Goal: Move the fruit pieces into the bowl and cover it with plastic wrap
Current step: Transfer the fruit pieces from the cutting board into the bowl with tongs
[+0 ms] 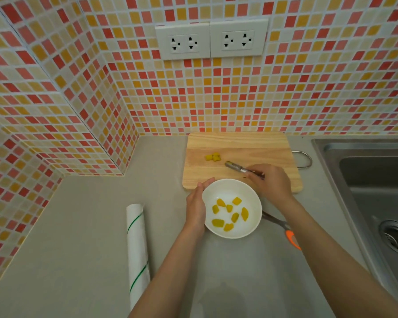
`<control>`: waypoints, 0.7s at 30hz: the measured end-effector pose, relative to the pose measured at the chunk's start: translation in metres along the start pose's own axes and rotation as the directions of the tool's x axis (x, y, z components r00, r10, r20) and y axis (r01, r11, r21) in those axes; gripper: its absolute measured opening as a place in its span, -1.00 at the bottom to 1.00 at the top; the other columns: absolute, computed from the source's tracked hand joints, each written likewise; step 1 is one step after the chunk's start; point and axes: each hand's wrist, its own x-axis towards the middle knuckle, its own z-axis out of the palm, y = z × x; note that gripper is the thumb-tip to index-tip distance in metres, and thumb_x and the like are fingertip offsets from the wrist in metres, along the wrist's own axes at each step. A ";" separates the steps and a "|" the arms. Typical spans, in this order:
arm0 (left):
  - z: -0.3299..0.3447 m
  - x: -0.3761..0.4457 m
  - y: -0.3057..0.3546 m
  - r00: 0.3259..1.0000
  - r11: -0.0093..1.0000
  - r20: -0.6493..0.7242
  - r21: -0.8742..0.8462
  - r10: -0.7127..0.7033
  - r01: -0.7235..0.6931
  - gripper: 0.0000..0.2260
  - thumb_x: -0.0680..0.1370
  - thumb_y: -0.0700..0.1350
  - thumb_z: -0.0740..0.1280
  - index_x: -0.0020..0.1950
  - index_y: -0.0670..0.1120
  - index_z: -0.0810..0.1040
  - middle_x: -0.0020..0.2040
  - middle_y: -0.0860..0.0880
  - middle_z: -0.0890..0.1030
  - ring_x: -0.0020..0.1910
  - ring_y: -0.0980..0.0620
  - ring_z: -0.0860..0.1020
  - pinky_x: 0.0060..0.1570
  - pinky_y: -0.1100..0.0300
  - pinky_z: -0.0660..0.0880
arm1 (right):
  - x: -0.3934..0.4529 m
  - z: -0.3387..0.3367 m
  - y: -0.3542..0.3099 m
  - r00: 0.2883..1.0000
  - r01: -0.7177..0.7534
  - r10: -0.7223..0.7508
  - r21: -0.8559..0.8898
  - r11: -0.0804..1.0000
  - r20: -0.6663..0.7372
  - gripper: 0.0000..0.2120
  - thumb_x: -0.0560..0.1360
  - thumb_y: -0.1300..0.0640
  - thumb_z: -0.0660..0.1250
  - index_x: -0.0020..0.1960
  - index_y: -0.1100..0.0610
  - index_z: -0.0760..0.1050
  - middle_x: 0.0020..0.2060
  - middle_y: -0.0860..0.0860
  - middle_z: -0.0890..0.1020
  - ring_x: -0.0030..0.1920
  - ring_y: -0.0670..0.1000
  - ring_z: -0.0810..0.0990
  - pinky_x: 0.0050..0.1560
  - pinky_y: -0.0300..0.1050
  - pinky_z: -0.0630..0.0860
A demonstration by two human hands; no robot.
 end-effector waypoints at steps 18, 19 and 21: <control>0.003 -0.008 0.003 1.000 1.000 -0.023 -0.006 0.008 -0.008 -0.64 0.64 -0.04 0.05 0.08 -0.03 0.65 -0.14 0.13 0.67 -0.24 0.20 0.64 -0.35 0.38 0.53 | 0.037 -0.010 -0.011 0.986 -0.027 0.012 0.089 0.996 0.167 -0.70 0.42 -0.07 0.40 0.09 0.04 0.63 -0.08 0.14 0.70 -0.07 0.13 0.62 -0.06 0.11 0.57; 0.003 -0.008 0.003 1.000 1.000 -0.023 -0.002 0.017 -0.017 -0.64 0.64 -0.04 0.05 0.06 -0.02 0.65 -0.14 0.14 0.67 -0.26 0.23 0.64 -0.37 0.41 0.51 | 0.044 -0.002 -0.014 0.982 -0.044 0.029 0.081 0.996 0.184 -0.71 0.43 -0.09 0.39 0.08 0.03 0.64 -0.08 0.13 0.70 -0.07 0.12 0.62 -0.07 0.09 0.55; 0.003 -0.007 0.001 0.999 1.000 -0.020 -0.002 0.030 -0.030 -0.65 0.64 -0.05 0.05 0.04 -0.01 0.65 -0.13 0.15 0.66 -0.28 0.27 0.64 -0.38 0.44 0.49 | 0.054 0.014 -0.017 0.977 -0.063 0.053 0.045 0.997 0.209 -0.70 0.42 -0.11 0.37 0.07 0.01 0.64 -0.07 0.09 0.70 -0.05 0.11 0.62 -0.12 0.02 0.52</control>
